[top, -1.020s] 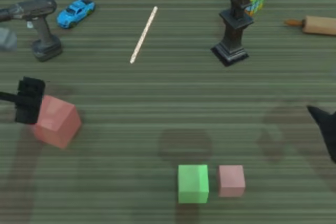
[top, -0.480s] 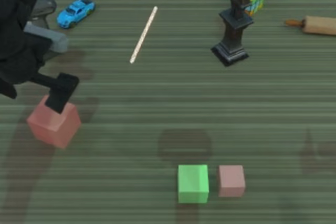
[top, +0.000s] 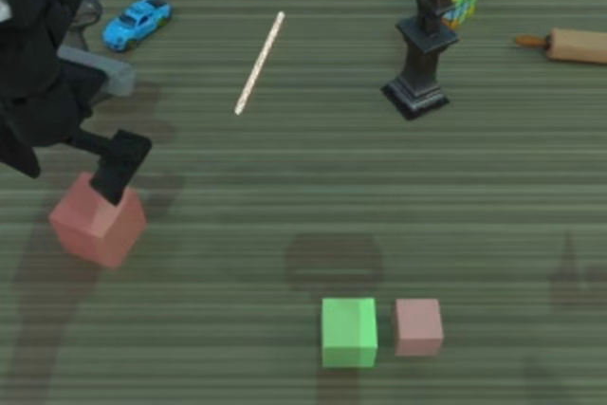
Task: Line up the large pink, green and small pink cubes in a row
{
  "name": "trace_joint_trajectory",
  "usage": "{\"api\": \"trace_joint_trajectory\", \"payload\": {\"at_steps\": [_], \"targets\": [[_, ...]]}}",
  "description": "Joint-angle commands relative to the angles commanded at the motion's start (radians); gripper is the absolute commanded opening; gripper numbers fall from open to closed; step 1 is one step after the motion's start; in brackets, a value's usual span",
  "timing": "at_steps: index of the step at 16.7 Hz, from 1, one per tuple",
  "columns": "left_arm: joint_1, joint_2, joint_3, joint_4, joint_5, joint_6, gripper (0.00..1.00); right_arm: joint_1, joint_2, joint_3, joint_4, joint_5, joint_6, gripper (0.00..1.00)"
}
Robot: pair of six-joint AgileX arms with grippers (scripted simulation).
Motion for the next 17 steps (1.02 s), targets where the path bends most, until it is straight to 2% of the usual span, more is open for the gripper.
{"api": "trace_joint_trajectory", "payload": {"at_steps": [4, 11, 16, 17], "targets": [[0.003, 0.016, -0.026, 0.04, 0.0, 0.002, 1.0, 0.0, 0.0, 0.0, 0.0, 0.0, 0.0, 1.0], [0.002, 0.126, -0.171, 0.3, 0.001, 0.004, 1.0, 0.0, 0.0, 0.0, 0.0, 0.0, 0.0, 1.0], [0.002, 0.139, -0.187, 0.325, 0.001, 0.004, 1.0, 0.0, 0.0, 0.0, 0.0, 0.0, 0.0, 1.0], [0.002, 0.139, -0.187, 0.325, 0.001, 0.004, 0.92, 0.0, 0.0, 0.0, 0.0, 0.0, 0.0, 1.0]]}}
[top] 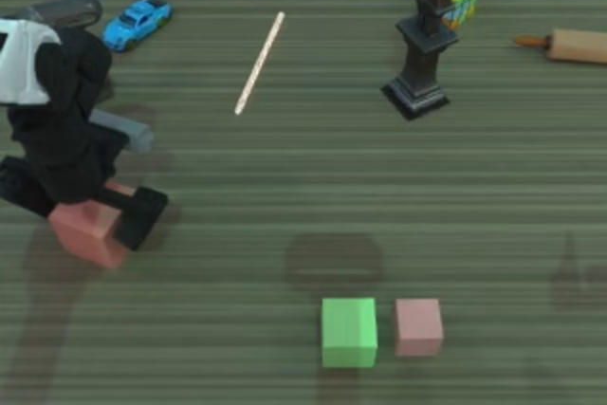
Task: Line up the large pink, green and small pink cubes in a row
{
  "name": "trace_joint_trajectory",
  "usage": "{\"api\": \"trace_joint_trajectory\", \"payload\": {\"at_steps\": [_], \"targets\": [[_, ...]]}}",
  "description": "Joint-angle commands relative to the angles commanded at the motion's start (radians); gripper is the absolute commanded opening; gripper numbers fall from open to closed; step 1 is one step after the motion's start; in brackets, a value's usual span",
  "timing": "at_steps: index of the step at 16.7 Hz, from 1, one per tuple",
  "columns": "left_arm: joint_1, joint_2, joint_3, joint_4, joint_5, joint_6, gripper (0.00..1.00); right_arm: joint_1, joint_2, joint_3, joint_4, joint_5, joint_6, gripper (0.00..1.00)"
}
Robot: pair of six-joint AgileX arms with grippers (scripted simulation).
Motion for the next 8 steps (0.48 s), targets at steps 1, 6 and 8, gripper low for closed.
{"api": "trace_joint_trajectory", "payload": {"at_steps": [1, 6, 8], "targets": [[0.0, 0.0, 0.0, 0.0, 0.0, 0.0, 0.85, 0.0, 0.0, 0.0, 0.0, 0.0, 0.0, 1.0], [0.0, 0.0, 0.0, 0.0, 0.0, 0.0, 0.47, 0.0, 0.0, 0.0, 0.0, 0.0, 0.0, 1.0], [0.0, 0.0, 0.0, 0.0, 0.0, 0.0, 0.32, 0.0, 0.0, 0.0, 0.0, 0.0, 0.0, 1.0]]}}
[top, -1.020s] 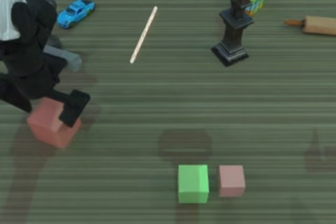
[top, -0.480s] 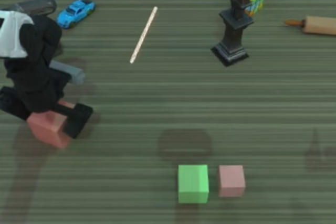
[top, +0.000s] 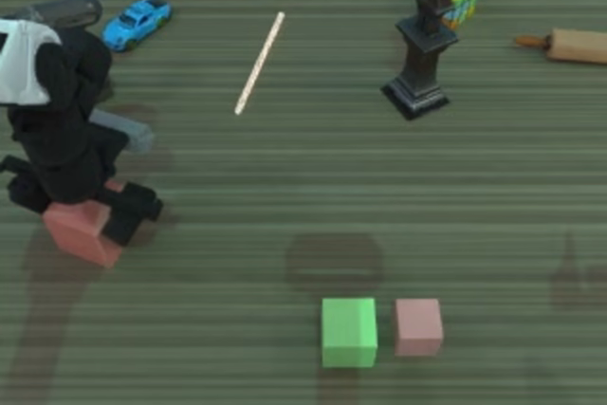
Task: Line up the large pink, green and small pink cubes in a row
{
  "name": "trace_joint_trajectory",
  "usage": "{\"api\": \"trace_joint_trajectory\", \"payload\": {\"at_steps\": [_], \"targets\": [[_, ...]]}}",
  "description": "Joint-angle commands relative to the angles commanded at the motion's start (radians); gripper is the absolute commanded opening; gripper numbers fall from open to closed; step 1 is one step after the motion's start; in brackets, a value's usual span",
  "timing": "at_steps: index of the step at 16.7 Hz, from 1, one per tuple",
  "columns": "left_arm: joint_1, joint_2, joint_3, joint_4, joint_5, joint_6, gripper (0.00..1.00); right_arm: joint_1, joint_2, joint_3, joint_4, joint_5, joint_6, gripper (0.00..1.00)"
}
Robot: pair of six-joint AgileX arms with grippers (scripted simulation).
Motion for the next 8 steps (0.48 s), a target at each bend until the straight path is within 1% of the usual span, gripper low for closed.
{"api": "trace_joint_trajectory", "payload": {"at_steps": [4, 5, 8], "targets": [[0.0, 0.0, 0.0, 0.0, 0.0, 0.0, 0.02, 0.0, 0.0, 0.0, 0.0, 0.0, 0.0, 1.0], [0.0, 0.0, 0.0, 0.0, 0.0, 0.0, 0.0, 0.0, 0.0, 0.0, 0.0, 0.0, 0.0, 1.0], [0.0, 0.0, 0.0, 0.0, 0.0, 0.0, 0.0, 0.0, 0.0, 0.0, 0.0, 0.0, 0.0, 1.0]]}}
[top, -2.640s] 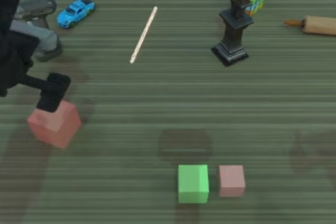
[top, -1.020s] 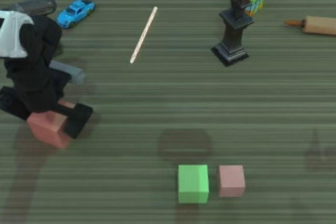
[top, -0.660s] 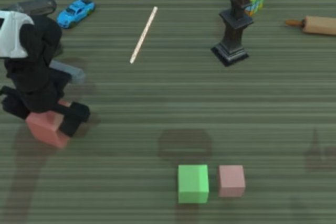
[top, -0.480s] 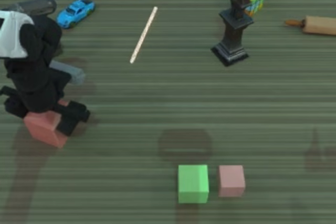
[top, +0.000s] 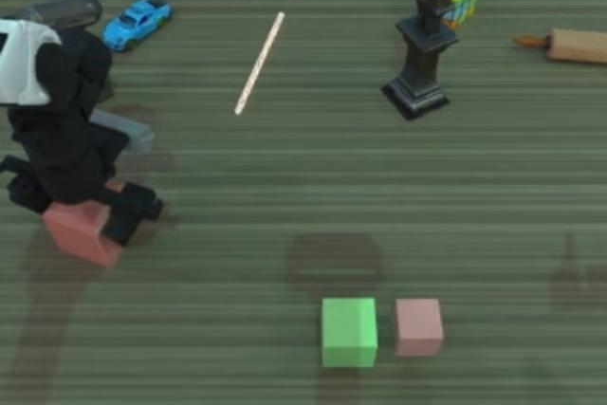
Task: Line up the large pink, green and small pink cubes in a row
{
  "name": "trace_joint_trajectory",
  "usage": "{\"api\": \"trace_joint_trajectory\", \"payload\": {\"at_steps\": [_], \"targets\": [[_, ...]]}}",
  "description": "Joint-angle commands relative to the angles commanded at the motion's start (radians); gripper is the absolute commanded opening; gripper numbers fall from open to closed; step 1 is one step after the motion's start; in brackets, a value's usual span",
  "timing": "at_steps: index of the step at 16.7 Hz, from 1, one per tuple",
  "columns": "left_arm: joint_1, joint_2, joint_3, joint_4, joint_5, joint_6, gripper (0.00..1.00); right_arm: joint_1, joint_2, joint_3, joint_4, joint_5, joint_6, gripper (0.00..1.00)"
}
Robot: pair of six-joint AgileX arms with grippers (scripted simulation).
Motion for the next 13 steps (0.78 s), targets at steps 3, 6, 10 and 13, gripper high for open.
{"api": "trace_joint_trajectory", "payload": {"at_steps": [3, 6, 10, 13], "targets": [[0.0, 0.0, 0.0, 0.0, 0.0, 0.0, 0.0, 0.0, 0.0, 0.0, 0.0, 0.0, 0.0, 1.0], [0.0, -0.012, 0.005, -0.008, 0.002, 0.0, 0.0, 0.0, 0.0, 0.0, 0.0, 0.0, 0.0, 1.0], [0.01, -0.056, 0.066, -0.119, 0.003, -0.003, 0.0, 0.0, 0.0, 0.0, 0.0, 0.0, 0.0, 1.0], [0.017, -0.105, 0.123, -0.229, 0.002, -0.004, 0.0, 0.0, 0.0, 0.0, 0.0, 0.0, 0.0, 1.0]]}}
